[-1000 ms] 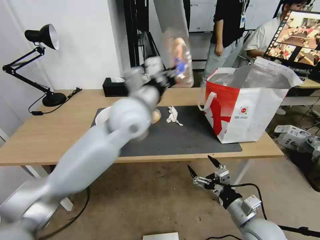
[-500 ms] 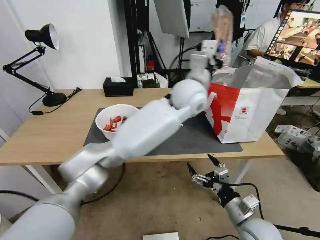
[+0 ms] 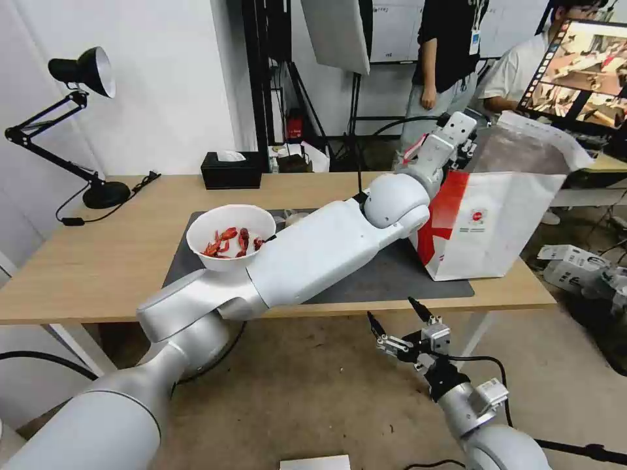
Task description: Pick up the trash from the table and place it into the takeout bag.
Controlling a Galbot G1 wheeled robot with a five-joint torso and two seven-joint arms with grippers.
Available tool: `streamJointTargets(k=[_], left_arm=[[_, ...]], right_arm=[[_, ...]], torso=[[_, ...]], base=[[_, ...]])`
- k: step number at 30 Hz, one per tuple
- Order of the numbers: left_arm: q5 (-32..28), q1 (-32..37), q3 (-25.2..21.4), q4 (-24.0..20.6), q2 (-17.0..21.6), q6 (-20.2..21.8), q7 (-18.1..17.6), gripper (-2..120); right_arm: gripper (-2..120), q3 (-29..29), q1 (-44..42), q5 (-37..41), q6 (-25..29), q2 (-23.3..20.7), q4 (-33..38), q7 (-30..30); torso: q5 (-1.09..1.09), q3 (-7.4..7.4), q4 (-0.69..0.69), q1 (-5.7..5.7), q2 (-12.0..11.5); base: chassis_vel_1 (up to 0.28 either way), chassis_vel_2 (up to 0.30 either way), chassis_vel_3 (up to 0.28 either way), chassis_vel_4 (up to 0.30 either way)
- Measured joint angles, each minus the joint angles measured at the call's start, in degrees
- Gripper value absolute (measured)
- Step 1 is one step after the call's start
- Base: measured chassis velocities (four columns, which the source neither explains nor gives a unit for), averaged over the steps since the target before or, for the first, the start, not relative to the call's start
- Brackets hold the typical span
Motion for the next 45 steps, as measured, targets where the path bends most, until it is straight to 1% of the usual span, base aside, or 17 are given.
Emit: streamJointTargets(k=[5,9,12,13,17,22,25,28,29,33,34,35,36,38,39,42,45], left_arm=[[-2.46,2.86,-4.01,-5.79,3.83,-0.05,-6.41,70],[-3.25,11.35,-8.80,-16.60,13.85,0.01,-14.36,89],[-3.38,16.35,-11.65,-22.72,18.94,0.32,-16.23,97],[-3.39,20.30,-14.07,-27.13,22.73,0.43,-16.51,99],[-2.99,29.01,-19.57,-34.38,29.05,0.44,-16.18,100],[-0.98,39.67,-28.15,-40.63,34.91,0.32,-13.68,100],[1.24,51.88,-36.37,-46.51,40.66,-1.40,-12.01,100],[3.43,58.76,-41.46,-49.01,41.84,-2.79,-9.90,100],[3.43,58.76,-41.46,-49.01,41.84,-2.79,-9.90,100],[11.71,76.95,-57.27,-53.41,38.69,-6.67,-2.19,100],[11.71,76.95,-57.27,-53.41,38.69,-6.67,-2.19,100],[15.23,87.27,-64.04,-55.19,34.81,-9.95,2.29,100],[15.23,87.27,-64.04,-55.19,34.81,-9.95,2.29,100],[18.79,97.52,-69.71,-57.12,28.00,-14.85,7.51,100],[18.79,97.52,-69.71,-57.12,28.00,-14.85,7.51,100],[23.57,105.90,-69.95,-57.47,19.73,-22.00,14.68,100],[24.63,109.06,-69.65,-57.67,15.93,-24.98,16.49,100]], right_arm=[[100,-0.14,0.92,0.21,-0.12,0.10,-0.04,0.84],[100,0.11,2.70,1.42,-0.41,-0.15,0.30,1.82],[100,0.05,4.26,2.51,-1.32,-0.54,0.31,2.43],[100,-0.08,5.29,3.21,-1.73,-0.94,0.31,2.88],[100,-0.14,6.69,4.24,-2.21,-2.05,0.31,3.40],[100,-0.20,7.22,4.67,-2.30,-2.96,0.30,3.54],[100,1.04,5.84,4.55,-2.12,-2.43,0.65,3.48],[100,3.96,3.26,4.34,-1.89,-1.16,1.90,3.45],[100,3.96,3.26,4.34,-1.89,-1.16,1.90,3.45],[100,7.62,0.13,3.89,-1.68,0.97,3.47,3.30],[100,7.62,0.13,3.89,-1.68,0.97,3.47,3.30],[100,9.58,-1.60,3.54,-1.39,2.15,4.07,3.09],[100,9.58,-1.60,3.54,-1.39,2.15,4.07,3.09],[100,11.98,-3.82,3.27,-1.05,3.58,5.29,2.62],[100,11.98,-3.82,3.27,-1.05,3.58,5.29,2.62],[100,14.31,-6.02,1.70,0.06,6.27,6.43,2.30],[100,14.32,-5.97,1.29,0.17,6.84,6.55,2.21]], torso=[[-0.01,-0.01,-0.01,0.00,0.01],[-0.04,0.00,0.04,0.00,0.00],[-0.04,0.00,0.02,0.00,0.01],[-0.03,0.00,0.02,-0.01,0.01],[-0.05,0.00,0.03,0.00,0.01],[-0.05,-0.01,-0.01,0.00,0.01],[-0.01,-0.01,0.13,-0.01,0.01],[-0.04,-0.02,0.02,-0.01,0.01],[-0.04,-0.02,0.02,-0.01,0.01],[0.02,-0.02,-0.02,-0.02,0.02],[0.02,-0.02,-0.02,-0.02,0.02],[-0.03,-0.01,0.04,-0.01,0.02],[-0.03,-0.01,0.04,-0.01,0.02],[-0.01,-0.02,0.02,-0.03,0.03],[-0.01,-0.02,0.02,-0.03,0.03],[0.01,-0.01,-0.01,-0.01,0.02],[0.01,-0.01,0.02,-0.02,0.02]], base=[[0.000,0.000,0.000,0.000],[0.000,0.000,0.000,0.000],[0.000,0.000,0.000,0.000],[0.000,0.000,0.000,0.000],[0.000,0.000,0.000,0.000],[0.000,0.000,0.000,0.000],[0.000,0.000,0.000,0.000],[0.000,0.000,0.000,0.000],[0.000,0.000,0.000,0.000],[0.000,0.000,0.000,0.000],[0.000,0.000,0.000,0.000],[0.000,0.000,0.000,0.000],[0.000,0.000,0.000,0.000],[0.000,0.000,0.000,0.000],[0.000,0.000,0.000,0.000],[0.000,0.000,0.000,0.000],[0.000,0.000,0.000,0.000]])
